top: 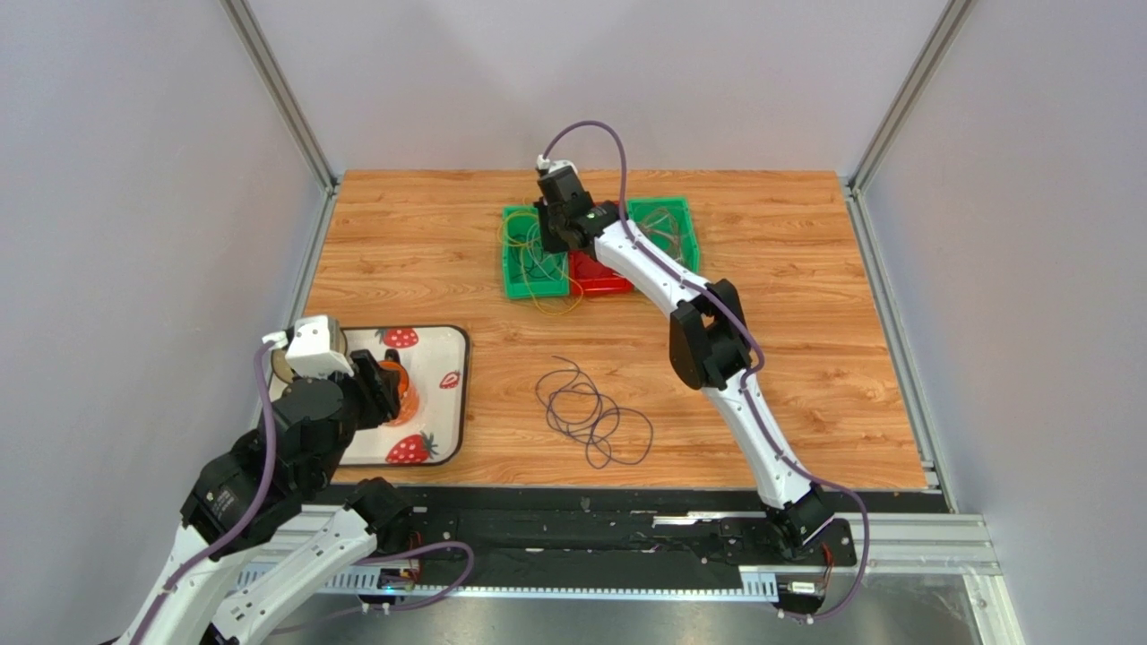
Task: Untangle the cables
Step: Place the cable in the bin.
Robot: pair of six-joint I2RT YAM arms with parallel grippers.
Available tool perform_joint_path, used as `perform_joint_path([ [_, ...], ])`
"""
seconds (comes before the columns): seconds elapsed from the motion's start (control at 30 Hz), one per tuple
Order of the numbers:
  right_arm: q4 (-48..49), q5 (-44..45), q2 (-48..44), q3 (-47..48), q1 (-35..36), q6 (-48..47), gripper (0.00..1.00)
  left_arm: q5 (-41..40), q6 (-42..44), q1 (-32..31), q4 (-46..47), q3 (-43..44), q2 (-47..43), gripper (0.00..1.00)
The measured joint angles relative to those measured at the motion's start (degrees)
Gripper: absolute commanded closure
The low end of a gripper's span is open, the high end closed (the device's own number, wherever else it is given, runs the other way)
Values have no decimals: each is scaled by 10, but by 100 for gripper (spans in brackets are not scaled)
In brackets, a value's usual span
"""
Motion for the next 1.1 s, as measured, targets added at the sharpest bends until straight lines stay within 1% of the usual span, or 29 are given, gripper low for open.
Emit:
perform_joint_path([
  [0.07, -4, 2, 0, 0, 0, -1, 96, 0, 0, 0, 0, 0, 2, 43],
  [0.17, -3, 2, -1, -4, 2, -3, 81, 2, 0, 3, 0, 0, 3, 43],
  [0.2, -4, 2, -3, -8, 4, -5, 71, 2, 0, 3, 0, 0, 3, 43],
  [0.3, -5, 1, -18, -31, 8, -5, 58, 2, 0, 3, 0, 0, 3, 43],
  [0.4, -12, 0, -42, -52, 14, -9, 53, 2, 0, 3, 0, 0, 4, 43],
  [0.73, -17, -10, -169, -109, 22, -10, 50, 6, 0, 6, 0, 0, 8, 43],
  [0.93, -22, 3, -198, -128, 23, -8, 51, 9, 0, 6, 0, 0, 8, 43],
  [1.0, -28, 14, -203, -150, 23, -1, 52, 9, 0, 6, 0, 0, 8, 43],
  [1.1, -37, 27, -223, -217, 23, 14, 53, 10, 0, 6, 0, 0, 8, 43],
])
